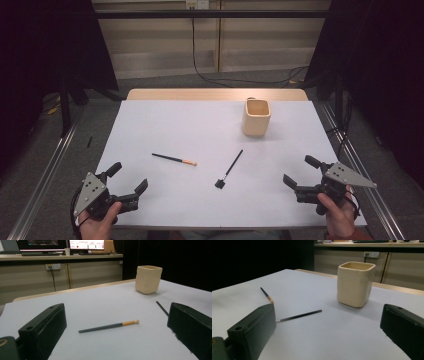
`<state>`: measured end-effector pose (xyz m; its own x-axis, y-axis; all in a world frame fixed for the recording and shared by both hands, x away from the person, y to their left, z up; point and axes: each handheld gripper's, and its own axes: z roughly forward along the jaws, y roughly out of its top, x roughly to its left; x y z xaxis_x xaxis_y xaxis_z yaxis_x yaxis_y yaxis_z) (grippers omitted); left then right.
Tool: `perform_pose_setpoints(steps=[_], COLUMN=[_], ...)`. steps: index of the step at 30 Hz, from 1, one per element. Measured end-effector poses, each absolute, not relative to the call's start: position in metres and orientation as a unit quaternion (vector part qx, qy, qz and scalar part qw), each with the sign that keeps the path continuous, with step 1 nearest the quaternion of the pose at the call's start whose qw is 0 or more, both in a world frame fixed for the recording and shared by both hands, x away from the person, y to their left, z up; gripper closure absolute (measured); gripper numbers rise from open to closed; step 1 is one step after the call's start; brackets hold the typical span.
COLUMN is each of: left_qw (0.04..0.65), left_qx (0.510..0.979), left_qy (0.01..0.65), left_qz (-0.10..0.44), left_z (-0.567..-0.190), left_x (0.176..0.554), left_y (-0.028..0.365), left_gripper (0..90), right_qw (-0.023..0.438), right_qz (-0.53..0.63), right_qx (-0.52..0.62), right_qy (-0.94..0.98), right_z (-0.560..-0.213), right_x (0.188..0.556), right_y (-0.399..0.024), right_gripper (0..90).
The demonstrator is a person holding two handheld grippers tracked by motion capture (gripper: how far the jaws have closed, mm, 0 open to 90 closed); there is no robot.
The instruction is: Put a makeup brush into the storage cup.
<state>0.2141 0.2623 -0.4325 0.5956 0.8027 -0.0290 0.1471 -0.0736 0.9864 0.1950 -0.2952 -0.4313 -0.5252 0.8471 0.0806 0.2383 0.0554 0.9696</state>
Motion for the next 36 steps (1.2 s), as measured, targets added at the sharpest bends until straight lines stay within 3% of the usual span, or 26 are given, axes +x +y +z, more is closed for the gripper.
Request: perform_pose_setpoints(steps=[36], left_qw=[0.560], left_qx=[0.723], left_qy=[0.318], left_qz=[0.251], left_z=[-0.4294], left_x=[0.2206], left_y=[0.2559], left_gripper=[2.9], right_qw=[0.258], right_qz=[0.562], right_qx=[0.390], right_qy=[0.682], right_z=[-0.4307], right_x=[0.1936], right_y=[-0.2936], right_gripper=[0.0])
